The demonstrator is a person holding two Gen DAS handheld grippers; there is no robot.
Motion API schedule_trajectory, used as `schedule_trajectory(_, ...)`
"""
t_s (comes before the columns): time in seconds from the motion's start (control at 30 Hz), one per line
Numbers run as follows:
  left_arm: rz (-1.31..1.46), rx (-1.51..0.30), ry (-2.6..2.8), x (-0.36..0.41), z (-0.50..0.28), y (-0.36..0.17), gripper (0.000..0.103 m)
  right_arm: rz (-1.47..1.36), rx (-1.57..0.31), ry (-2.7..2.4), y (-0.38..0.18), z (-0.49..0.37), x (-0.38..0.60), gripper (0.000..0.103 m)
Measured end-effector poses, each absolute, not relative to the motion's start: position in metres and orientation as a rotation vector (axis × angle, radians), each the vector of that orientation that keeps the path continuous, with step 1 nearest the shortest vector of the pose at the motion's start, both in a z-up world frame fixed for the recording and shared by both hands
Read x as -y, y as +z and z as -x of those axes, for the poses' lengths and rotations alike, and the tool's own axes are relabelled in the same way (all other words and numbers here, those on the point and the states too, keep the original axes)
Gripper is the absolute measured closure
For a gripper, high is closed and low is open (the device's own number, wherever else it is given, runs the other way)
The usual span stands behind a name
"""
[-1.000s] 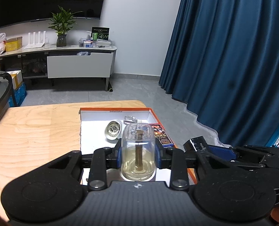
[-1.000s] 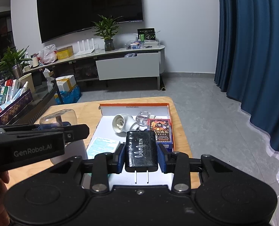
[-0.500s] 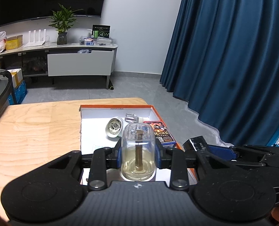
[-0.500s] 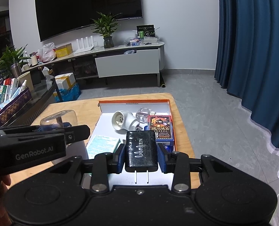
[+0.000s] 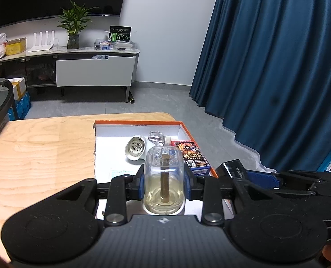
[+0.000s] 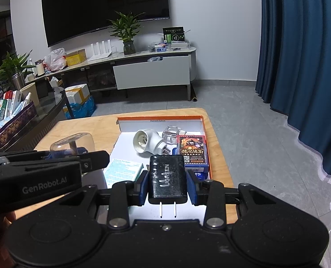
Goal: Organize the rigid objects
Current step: 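Hold the diffuser and charger above the box, lowering slowly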
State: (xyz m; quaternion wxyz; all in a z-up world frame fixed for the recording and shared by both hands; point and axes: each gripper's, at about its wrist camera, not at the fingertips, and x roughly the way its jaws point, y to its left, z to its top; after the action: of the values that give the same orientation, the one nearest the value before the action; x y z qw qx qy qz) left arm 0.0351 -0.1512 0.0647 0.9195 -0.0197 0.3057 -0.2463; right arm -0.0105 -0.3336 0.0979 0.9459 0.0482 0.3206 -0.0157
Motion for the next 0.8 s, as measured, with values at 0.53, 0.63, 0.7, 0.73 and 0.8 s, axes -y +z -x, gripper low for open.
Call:
schedule_trajectory(0.53,0.046,-0.642,-0.504,0.1522,-0.039,0.0606,0.07,-0.1,-0.67,-0.026,0.0939,0.0071,0.3329,0.059)
schedule_trajectory(0.63,0.043,-0.646,-0.501,0.1524,-0.0404,0.0593,0.07,-0.099,-0.674,-0.025,0.0928,0.0057,0.3321,0.059)
schedule_trajectory(0.7,0.043,-0.649,-0.497,0.1526,-0.0416,0.0582,0.07,-0.102,-0.677,-0.022,0.0918,0.004,0.332,0.059)
schedule_trajectory(0.73,0.044,-0.651,-0.497,0.1524,-0.0422,0.0582,0.07,-0.102,-0.678,-0.021,0.0913,0.0035,0.3318,0.059)
schedule_trajectory(0.8,0.044,-0.652,-0.496,0.1522,-0.0431,0.0583,0.07,-0.104,-0.68,-0.019,0.0909,0.0026,0.3329,0.059)
